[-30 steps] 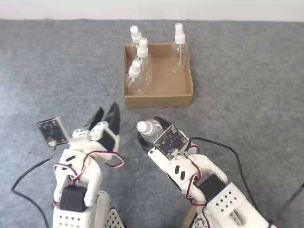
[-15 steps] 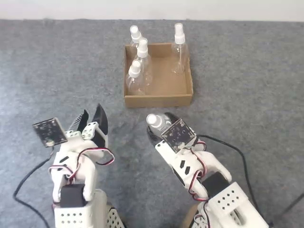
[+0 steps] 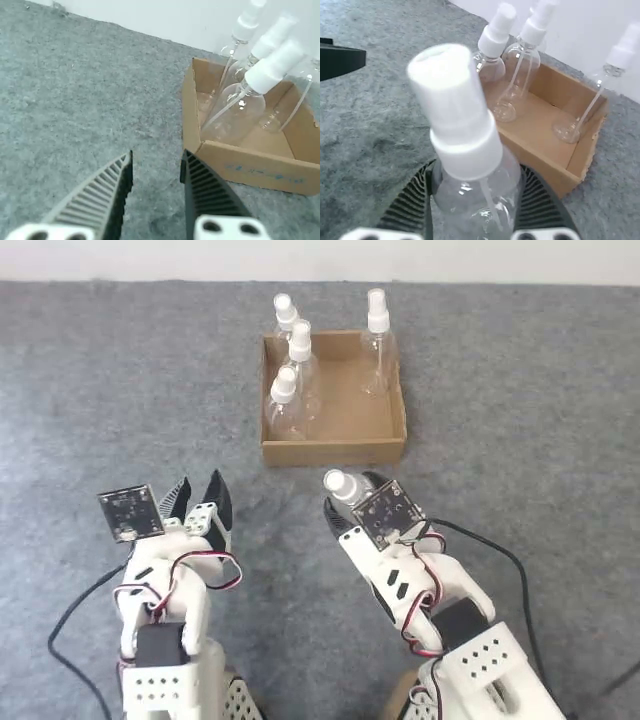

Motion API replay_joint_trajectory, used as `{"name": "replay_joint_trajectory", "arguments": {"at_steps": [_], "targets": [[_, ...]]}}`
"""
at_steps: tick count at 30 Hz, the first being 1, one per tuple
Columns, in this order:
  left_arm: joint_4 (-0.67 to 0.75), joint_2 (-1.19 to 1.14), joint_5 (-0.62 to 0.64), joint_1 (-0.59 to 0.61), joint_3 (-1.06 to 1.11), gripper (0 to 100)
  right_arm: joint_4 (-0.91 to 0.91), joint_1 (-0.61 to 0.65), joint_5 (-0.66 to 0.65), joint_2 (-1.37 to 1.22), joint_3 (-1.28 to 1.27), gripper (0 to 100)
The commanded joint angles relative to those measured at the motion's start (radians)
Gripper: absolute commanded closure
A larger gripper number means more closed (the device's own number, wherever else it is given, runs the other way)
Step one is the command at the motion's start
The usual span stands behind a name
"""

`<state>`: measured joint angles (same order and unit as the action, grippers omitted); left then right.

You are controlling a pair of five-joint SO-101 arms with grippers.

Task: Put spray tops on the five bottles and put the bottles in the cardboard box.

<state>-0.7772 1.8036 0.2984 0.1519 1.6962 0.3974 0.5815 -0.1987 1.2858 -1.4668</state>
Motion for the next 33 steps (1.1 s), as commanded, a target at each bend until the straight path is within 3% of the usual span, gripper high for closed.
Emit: {"name": "replay_joint_trajectory", "arguments": {"at_steps": [1, 17, 28, 33], "targets": [[0.023, 0.018, -0.048, 0.003, -0.012, 85, 0.004, -0.021, 0.008, -0.008, 0.106, 99.1], [-0.074, 0.017, -0.074, -0.006, -0.012, 85, 0.111, -0.019, 0.008, -0.038, 0.408, 99.1], [-0.110, 0.017, -0.138, 0.002, -0.012, 85, 0.102, -0.027, 0.064, -0.400, 0.690, 99.1], [-0.110, 0.017, -0.138, 0.003, -0.012, 85, -0.002, -0.107, 0.072, -0.567, 0.755, 99.1]]}}
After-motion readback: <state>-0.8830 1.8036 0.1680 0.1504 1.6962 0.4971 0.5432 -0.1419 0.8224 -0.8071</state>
